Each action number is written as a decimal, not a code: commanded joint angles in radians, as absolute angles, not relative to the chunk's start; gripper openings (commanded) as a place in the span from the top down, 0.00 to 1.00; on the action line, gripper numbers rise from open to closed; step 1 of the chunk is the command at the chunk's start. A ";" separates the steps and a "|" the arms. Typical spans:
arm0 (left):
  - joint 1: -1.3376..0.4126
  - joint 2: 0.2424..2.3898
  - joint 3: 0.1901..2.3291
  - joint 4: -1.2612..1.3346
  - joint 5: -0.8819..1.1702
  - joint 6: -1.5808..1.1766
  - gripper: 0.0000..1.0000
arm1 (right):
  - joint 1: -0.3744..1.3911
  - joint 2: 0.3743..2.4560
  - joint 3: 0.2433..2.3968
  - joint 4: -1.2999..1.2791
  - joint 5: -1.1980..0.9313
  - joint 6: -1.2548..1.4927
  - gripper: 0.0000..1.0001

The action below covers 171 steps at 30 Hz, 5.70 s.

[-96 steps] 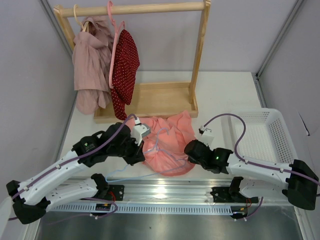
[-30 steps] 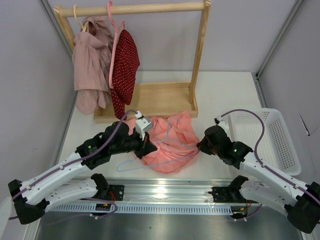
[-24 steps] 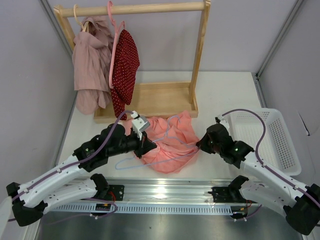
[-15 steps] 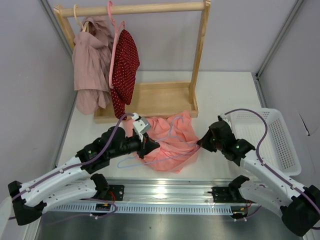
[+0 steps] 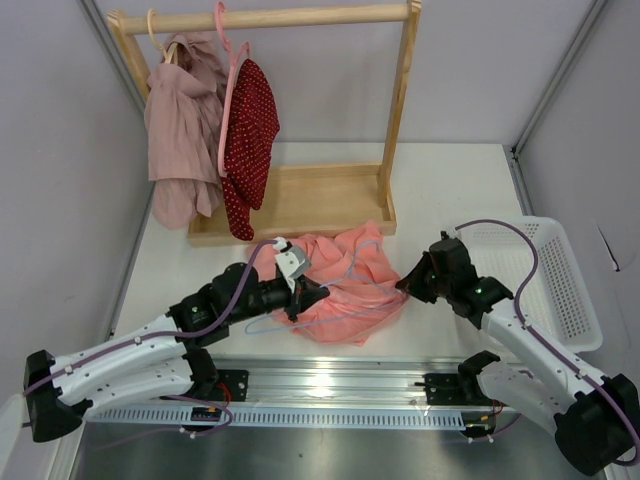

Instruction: Place the skirt on the hanger

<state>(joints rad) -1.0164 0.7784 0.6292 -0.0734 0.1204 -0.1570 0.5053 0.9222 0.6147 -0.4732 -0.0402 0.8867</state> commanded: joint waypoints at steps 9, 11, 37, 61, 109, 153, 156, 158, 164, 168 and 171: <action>-1.061 0.808 0.614 0.159 -0.103 -0.140 1.00 | 0.483 0.917 0.607 -0.479 -0.061 0.857 0.87; -1.066 0.805 0.603 0.184 -0.138 -0.140 1.00 | 0.482 0.913 0.609 -0.495 -0.051 0.853 0.80; -1.080 0.824 0.523 0.314 -0.345 -0.156 1.00 | 0.486 0.850 0.606 -0.575 0.023 0.850 0.63; -1.080 0.896 0.426 0.558 -0.387 -0.212 1.00 | 0.502 0.828 0.611 -0.606 0.064 0.874 0.58; -1.085 1.111 0.417 0.713 -0.272 -0.308 1.00 | 0.463 0.937 0.701 -0.446 0.311 0.773 0.77; -1.085 1.140 0.462 0.663 -0.252 -0.322 1.00 | 0.437 0.925 0.552 -0.235 0.253 0.784 1.00; -1.086 1.150 0.459 0.672 -0.250 -0.327 1.00 | 0.437 0.916 0.548 -0.236 0.245 0.784 1.00; -1.086 1.157 0.460 0.675 -0.247 -0.328 1.00 | 0.442 0.910 0.545 -0.239 0.241 0.785 1.00; -1.086 1.186 0.477 0.680 -0.238 -0.333 1.00 | 0.474 0.899 0.554 -0.255 0.236 0.790 1.00; -1.086 1.207 0.483 0.689 -0.236 -0.334 1.00 | 0.495 0.891 0.555 -0.268 0.242 0.793 1.00; -1.086 1.221 0.492 0.698 -0.232 -0.337 1.00 | 0.514 0.882 0.561 -0.287 0.253 0.790 1.00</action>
